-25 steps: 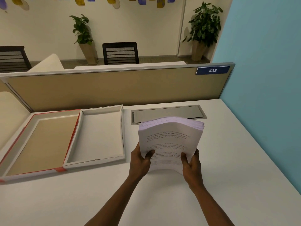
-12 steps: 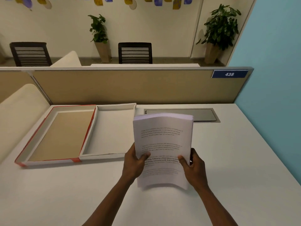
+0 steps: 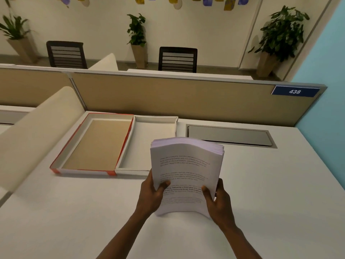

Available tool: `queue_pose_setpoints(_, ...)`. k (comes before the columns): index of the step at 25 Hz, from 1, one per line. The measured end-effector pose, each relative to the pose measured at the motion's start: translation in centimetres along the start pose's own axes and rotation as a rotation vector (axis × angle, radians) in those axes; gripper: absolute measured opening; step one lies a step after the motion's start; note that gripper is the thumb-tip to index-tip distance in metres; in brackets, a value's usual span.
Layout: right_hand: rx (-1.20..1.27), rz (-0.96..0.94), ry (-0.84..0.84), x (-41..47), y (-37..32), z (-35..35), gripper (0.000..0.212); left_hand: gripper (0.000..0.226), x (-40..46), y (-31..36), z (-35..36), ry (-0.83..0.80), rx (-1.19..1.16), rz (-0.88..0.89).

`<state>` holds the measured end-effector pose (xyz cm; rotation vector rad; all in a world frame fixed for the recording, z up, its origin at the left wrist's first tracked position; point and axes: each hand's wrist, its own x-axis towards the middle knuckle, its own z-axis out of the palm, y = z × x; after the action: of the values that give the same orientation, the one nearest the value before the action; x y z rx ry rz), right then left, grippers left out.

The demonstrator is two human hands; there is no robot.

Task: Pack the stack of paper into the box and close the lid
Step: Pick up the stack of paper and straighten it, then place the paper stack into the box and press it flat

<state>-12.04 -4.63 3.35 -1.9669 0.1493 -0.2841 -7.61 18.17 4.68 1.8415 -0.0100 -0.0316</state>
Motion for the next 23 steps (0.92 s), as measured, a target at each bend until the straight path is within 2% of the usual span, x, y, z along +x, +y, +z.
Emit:
queue_pose_setpoints(5,-0.157,-0.013,-0.047,1.0,0.1,0.9,0.039,0.053,1.3,-0.7,-2.2,-0.161,0.110,0.026)
queue_pose_setpoints(11,-0.076,0.079,-0.132,3.9,-3.0,4.5,0.034,0.048,4.4,0.0,-7.0,-0.148,0.125,-0.030)
queue_pose_setpoints(16,0.138,0.264,-0.141,8.9,-5.7,9.0,0.034,0.039,10.3,1.5,-11.1,-0.106,-0.073,-0.256)
queue_pose_setpoints(19,0.190,0.371,-0.155,12.7,-6.1,11.4,0.035,0.035,14.5,2.0,-12.3,-0.152,-0.055,-0.338)
queue_pose_setpoints(23,0.145,0.437,-0.193,17.4,-6.5,13.8,0.041,0.030,19.3,1.6,-12.6,-0.123,-0.028,-0.394)
